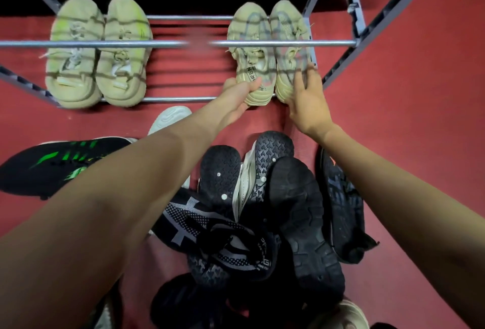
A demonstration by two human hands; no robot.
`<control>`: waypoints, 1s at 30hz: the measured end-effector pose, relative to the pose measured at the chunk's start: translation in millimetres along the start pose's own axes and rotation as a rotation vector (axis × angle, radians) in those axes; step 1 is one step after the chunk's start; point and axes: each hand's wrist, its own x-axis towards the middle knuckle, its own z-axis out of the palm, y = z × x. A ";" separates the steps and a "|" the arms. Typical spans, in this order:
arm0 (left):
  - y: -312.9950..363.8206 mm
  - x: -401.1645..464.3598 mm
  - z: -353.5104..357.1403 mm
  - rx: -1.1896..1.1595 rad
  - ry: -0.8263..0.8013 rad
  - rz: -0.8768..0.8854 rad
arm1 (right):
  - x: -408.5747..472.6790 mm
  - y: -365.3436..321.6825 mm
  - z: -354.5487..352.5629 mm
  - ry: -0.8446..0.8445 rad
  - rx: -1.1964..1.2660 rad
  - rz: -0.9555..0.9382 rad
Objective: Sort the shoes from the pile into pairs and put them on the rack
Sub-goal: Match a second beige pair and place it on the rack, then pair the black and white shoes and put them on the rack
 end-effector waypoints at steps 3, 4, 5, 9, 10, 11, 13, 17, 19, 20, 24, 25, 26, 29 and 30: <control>1.2 -6.7 4.3 0.094 0.016 -0.001 | -0.6 -4.3 -5.9 -0.041 -0.049 0.029; 1.1 -9.1 5.2 0.178 0.026 -0.002 | -1.0 -6.7 -8.7 -0.068 -0.084 0.039; 0.7 -10.3 5.1 0.282 0.050 0.006 | -1.5 -10.1 -10.9 -0.096 -0.124 0.047; -0.3 -17.5 -0.4 0.640 0.124 0.094 | -1.7 -20.2 -15.1 -0.168 -0.174 0.099; 0.1 -23.1 -2.0 0.693 0.126 0.122 | -4.8 -23.3 -16.3 -0.192 -0.144 0.126; -0.2 -30.2 -4.0 0.740 0.132 0.153 | -10.1 -27.3 -17.3 -0.216 -0.094 0.155; -3.0 -45.1 -10.2 0.823 0.157 0.207 | -26.8 -37.3 -21.1 -0.227 0.057 0.198; -10.8 -89.9 -29.4 0.929 0.161 0.268 | -72.5 -55.4 -29.8 -0.146 0.247 0.195; -16.1 -115.6 -43.0 0.962 0.127 0.329 | -97.3 -65.7 -34.4 -0.162 0.304 0.241; -18.7 -130.6 -51.3 0.956 0.118 0.355 | -110.5 -72.7 -37.1 -0.156 0.335 0.264; -36.3 -186.8 -89.0 0.773 0.235 0.383 | -166.5 -107.8 -46.1 -0.160 0.445 0.227; -42.6 -200.1 -99.6 0.705 0.269 0.345 | -178.8 -116.2 -48.7 -0.208 0.438 0.187; -48.7 -213.6 -110.3 0.662 0.301 0.299 | -189.5 -123.3 -50.1 -0.264 0.419 0.146; -69.6 -247.5 -141.1 0.636 0.367 0.187 | -213.8 -138.4 -53.0 -0.419 0.306 0.094; -76.5 -256.3 -148.3 0.648 0.385 0.150 | -220.4 -141.1 -53.1 -0.448 0.263 0.108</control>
